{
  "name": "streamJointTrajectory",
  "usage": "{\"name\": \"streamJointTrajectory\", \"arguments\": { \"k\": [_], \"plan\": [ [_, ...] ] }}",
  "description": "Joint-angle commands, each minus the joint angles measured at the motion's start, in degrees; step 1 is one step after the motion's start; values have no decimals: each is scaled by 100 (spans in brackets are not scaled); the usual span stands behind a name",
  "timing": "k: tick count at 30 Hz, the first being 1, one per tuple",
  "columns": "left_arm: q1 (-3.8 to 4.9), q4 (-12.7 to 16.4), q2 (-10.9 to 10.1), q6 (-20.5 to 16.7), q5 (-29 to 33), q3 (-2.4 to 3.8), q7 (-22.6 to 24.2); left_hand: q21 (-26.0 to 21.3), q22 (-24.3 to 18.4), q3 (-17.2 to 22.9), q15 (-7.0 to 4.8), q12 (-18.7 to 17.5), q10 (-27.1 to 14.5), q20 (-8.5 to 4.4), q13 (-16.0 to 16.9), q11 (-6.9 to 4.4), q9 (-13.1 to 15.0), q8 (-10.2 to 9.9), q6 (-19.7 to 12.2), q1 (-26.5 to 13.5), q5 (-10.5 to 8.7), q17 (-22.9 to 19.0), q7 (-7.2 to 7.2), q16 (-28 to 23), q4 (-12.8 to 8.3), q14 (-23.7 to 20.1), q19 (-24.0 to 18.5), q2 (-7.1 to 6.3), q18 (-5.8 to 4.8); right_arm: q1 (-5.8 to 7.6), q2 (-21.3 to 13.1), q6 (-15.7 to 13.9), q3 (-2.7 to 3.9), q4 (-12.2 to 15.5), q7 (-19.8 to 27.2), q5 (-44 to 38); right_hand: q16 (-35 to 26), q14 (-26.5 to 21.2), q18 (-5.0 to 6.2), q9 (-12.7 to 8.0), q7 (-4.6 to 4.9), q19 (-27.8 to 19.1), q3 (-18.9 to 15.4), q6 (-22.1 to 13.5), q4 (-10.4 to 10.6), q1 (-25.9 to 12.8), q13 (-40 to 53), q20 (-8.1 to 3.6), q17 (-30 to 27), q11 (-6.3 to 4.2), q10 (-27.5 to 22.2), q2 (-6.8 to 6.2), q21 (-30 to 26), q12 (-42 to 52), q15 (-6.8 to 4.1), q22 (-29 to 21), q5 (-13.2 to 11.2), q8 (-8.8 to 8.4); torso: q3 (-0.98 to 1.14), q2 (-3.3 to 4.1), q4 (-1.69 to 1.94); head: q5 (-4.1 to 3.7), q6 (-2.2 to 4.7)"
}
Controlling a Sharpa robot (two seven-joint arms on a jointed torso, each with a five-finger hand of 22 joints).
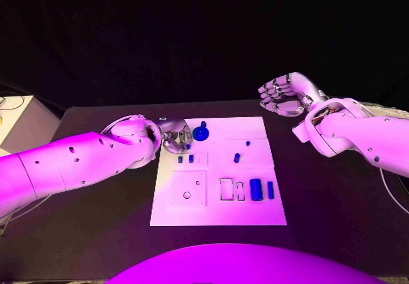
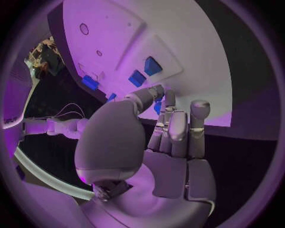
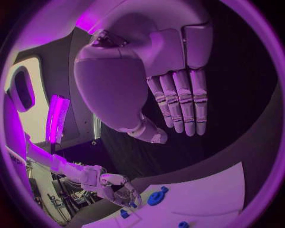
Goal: Assemble the parts on the task board
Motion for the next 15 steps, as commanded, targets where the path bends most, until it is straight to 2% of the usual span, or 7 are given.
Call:
{"name": "streamJointTrajectory", "arguments": {
  "k": [1, 4, 9, 11, 13, 14, 15],
  "plan": [
    [-1, 23, -30, -23, -6, 9, -71, -25, -7, -9, 3, 23, -38, 8, 8, -6, -10, -38, -53, 12, -8, 1, -13, 28, 39, 27, 28, -37, -81, -5, -6, 286, 2, -7, -66, -84, 147, 311, 89, 27, -42, 305, -82, -30, -18, 74, -2, -87, 20, -29, -121, 23, 63, -9, -85, -10, -16, -22, 0, 2, 2, -10, 0],
    [-1, 46, -93, -29, -6, 20, -80, -28, -8, -7, -4, 43, -32, 5, 22, -15, -15, -48, -83, 31, -6, 18, -25, 35, 35, 35, 30, -36, -80, -6, -13, 420, 2, -20, -126, -199, 319, 676, 84, 59, -91, 668, -185, 16, -76, 153, 0, -228, 89, -86, -109, 68, 198, 6, -202, 19, -64, -10, -1, 0, 1, -17, 0],
    [2, 67, -240, 16, 321, 101, -20, -105, -117, 5, -5, 49, -79, 0, 35, -10, -15, -44, -96, 62, 1, -64, -29, 0, 28, -9, -59, -34, -55, -7, -27, 831, 2, -45, -279, -635, 1280, 2229, 45, 120, -307, 1907, -669, 365, -338, 390, 12, -889, 680, -373, 511, 215, 1419, 147, -724, 689, -215, 88, 3, -6, 3, -30, 0],
    [4, 44, -327, 51, 944, 175, 50, -685, -843, 28, 89, 112, -384, 55, 99, 100, 1, 29, -30, 121, -3, -860, 62, -401, 19, -551, -754, -30, 97, -7, -31, 1092, 1, -43, -382, -940, 1940, 2478, 10, 110, -369, 1913, -629, 539, -371, 353, 7, -1053, 1202, -465, 781, 262, 2141, 71, -819, 1214, -215, 80, 3, -4, 0, -92, 0],
    [12, 24, -414, 29, 1588, 229, 176, -735, -890, 94, 115, 231, -479, 82, 160, 140, 20, 111, 81, 214, -5, -899, 131, -419, -33, -625, -838, 15, 116, -8, -34, 1288, 1, -33, -476, -1210, 2596, 2536, 5, 126, -414, 1849, -492, 668, -382, 303, 24, -1075, 1686, -531, 1003, 261, 2676, 6, -895, 1629, -256, 80, 3, -1, -3, -127, 0],
    [19, 9, -463, 10, 1974, 254, 294, -744, -904, 108, 128, 264, -506, 90, 175, 152, 25, 137, 111, 224, -4, -925, 150, -424, -45, -646, -863, 20, 121, -10, -36, 1375, 0, -22, -530, -1367, 2819, 2471, 30, 131, -444, 1775, -438, 676, -390, 279, 31, -1090, 1853, -530, 1066, 226, 2834, -8, -876, 1766, -283, 63, 3, -2, -4, -129, 0],
    [27, -8, -510, 6, 2374, 275, 440, -863, -1062, 132, 159, 286, -593, 109, 184, 192, 32, 175, 158, 228, -2, -1183, 176, -544, -59, -815, -1035, 21, 157, -15, -40, 1454, -1, -5, -587, -1538, 3028, 2445, 37, 144, -445, 1740, -391, 698, -388, 258, 33, -1079, 1996, -549, 1091, 214, 2970, -17, -883, 1882, -295, 60, 4, -6, -5, -123, 0]
  ]
}}
